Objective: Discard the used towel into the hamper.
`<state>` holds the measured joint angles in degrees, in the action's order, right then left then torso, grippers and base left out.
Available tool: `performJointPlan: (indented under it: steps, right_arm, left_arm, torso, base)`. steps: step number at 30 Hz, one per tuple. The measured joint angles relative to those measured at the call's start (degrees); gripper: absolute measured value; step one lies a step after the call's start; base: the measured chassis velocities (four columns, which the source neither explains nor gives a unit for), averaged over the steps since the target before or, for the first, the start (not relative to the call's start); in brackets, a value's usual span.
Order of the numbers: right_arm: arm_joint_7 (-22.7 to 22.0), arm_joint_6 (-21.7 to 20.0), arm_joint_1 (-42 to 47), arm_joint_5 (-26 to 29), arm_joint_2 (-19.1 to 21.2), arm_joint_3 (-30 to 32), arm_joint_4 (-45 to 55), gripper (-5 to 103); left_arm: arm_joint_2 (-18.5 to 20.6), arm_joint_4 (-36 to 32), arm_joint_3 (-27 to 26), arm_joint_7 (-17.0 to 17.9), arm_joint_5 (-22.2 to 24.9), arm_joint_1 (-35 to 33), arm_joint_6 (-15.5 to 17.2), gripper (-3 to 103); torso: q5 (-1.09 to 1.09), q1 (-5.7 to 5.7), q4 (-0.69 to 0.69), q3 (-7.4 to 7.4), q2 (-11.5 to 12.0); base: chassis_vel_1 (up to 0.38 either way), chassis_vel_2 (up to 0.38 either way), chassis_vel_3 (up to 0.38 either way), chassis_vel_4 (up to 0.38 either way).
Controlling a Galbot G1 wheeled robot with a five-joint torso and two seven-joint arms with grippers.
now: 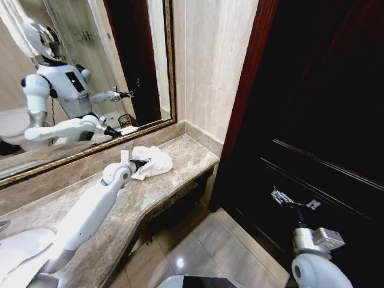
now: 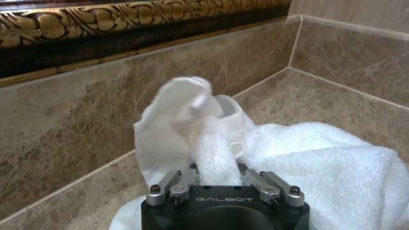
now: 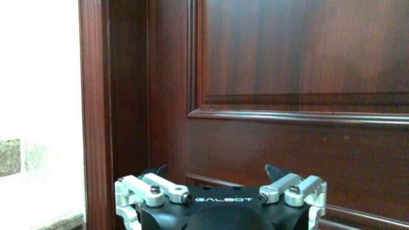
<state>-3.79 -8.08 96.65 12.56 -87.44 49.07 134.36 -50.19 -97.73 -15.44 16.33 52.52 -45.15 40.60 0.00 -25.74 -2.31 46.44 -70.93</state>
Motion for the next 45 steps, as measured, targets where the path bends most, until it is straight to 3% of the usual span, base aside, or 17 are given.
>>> performJointPlan:
  steps: [2, 3, 4, 5, 6, 7, 8, 9, 11, 13, 19, 24, 30, 39, 45]
  right_arm:
    - [0.8, 0.1, 0.1, -0.2, 0.0, 0.0, 0.0, 100]
    - [0.8, 0.1, 0.1, -0.2, 0.0, 0.0, 0.0, 100]
    - [1.2, 0.2, 0.1, -0.4, 0.1, 0.0, 0.1, 100]
    - [2.4, 0.3, 0.3, -0.9, 0.2, 0.1, 0.1, 100]
    - [2.4, 0.3, 0.3, -0.9, 0.2, 0.1, 0.1, 100]
    - [3.7, 0.4, 0.5, -1.2, 0.3, 0.3, 0.1, 100]
    - [3.9, 0.4, 0.5, -1.3, 0.4, 0.4, 0.1, 100]
    - [4.6, 0.5, 0.6, -1.5, 0.5, 0.5, 0.3, 100]
    - [4.8, 0.5, 0.6, -1.6, 0.6, 0.5, 0.3, 100]
    - [4.9, 0.6, 0.6, -1.7, 0.7, 0.4, 0.4, 100]
    - [4.6, 0.6, 0.4, -1.3, 1.1, 0.1, 0.4, 100]
    - [4.0, 0.6, 0.4, -0.5, 1.7, -0.2, 1.1, 100]
    - [3.6, -1.1, 1.6, 1.3, 2.6, 0.3, 3.2, 100]
    - [3.0, -1.8, 2.6, 3.4, 3.4, 1.1, 4.9, 100]
    - [3.0, -1.7, 2.5, 3.9, 3.8, 1.1, 5.1, 100]
  left_arm:
    - [0.0, -0.1, 0.0, -0.5, -2.1, -0.9, -4.5, 23]
    - [0.0, -0.1, 0.0, -0.5, -2.1, -0.9, -4.5, 23]
    - [0.0, -0.2, 0.0, -0.7, -3.3, -1.3, -6.7, 19]
    - [-0.1, -0.8, -0.4, -1.0, -5.8, -2.5, -11.9, 15]
    - [-0.1, -0.8, -0.4, -1.0, -5.8, -2.5, -11.9, 15]
    - [0.0, -1.9, -1.4, -1.2, -7.0, -3.6, -15.9, 13]
    - [0.0, -2.3, -1.7, -1.3, -7.2, -4.0, -16.9, 10]
    - [0.6, -4.7, -3.9, -1.7, -8.8, -6.1, -20.4, 10]
    - [0.9, -5.8, -5.1, -2.2, -9.7, -7.1, -21.5, 10]
    - [2.2, -9.7, -9.5, -5.2, -13.3, -11.6, -24.9, 10]
    - [3.5, -17.0, -17.4, -7.0, -14.9, -20.7, -27.4, 10]
    - [2.2, -23.4, -21.7, -4.2, -14.5, -25.3, -27.3, 10]
    - [-1.0, -31.4, -24.2, -2.8, -17.6, -31.0, -24.7, 10]
    - [-6.6, -37.0, -26.2, -4.3, -24.5, -39.5, -25.9, 10]
    - [-8.4, -39.1, -26.1, -4.4, -26.8, -42.2, -26.3, 10]
  torso:
    - [-0.02, 0.00, 0.00, 0.00, 0.0]
    - [-0.02, 0.00, 0.00, 0.00, 0.0]
    - [-0.03, 0.00, -0.01, 0.01, 0.0]
    - [-0.03, 0.00, 0.00, 0.01, 0.0]
    - [-0.03, 0.00, 0.00, 0.01, 0.0]
    - [-0.02, -0.01, 0.01, 0.01, 0.0]
    - [-0.03, -0.01, 0.01, 0.01, 0.0]
    - [-0.01, -0.01, 0.01, 0.01, 0.0]
    - [-0.01, -0.01, 0.01, 0.00, 0.0]
    - [-0.01, 0.00, 0.00, 0.00, 0.0]
    - [-0.04, 0.01, -0.03, 0.00, 0.0]
    - [-0.02, 0.01, 0.00, 0.00, 0.0]
    - [0.01, 0.01, 0.00, 0.00, 0.0]
    - [-0.01, -0.01, 0.00, 0.00, 0.0]
    - [0.00, -0.01, 0.00, 0.00, 0.0]
  base:
    - [0.000, 0.000, 0.000, 0.000]
    - [0.000, 0.000, 0.000, 0.000]
    - [0.000, 0.000, 0.000, 0.000]
    - [0.000, 0.000, 0.000, 0.000]
    - [0.000, 0.000, 0.000, 0.000]
    - [0.000, 0.000, 0.000, 0.000]
    - [0.000, 0.000, 0.000, 0.000]
    - [0.000, 0.000, 0.000, 0.000]
    - [0.000, 0.000, 0.000, 0.000]
    - [0.000, 0.000, 0.000, 0.000]
    - [0.000, 0.000, 0.000, 0.000]
    - [0.000, 0.000, 0.000, 0.000]
    - [0.000, 0.000, 0.000, 0.000]
    - [0.000, 0.000, 0.000, 0.000]
    - [0.038, -0.054, -0.051, 0.077]
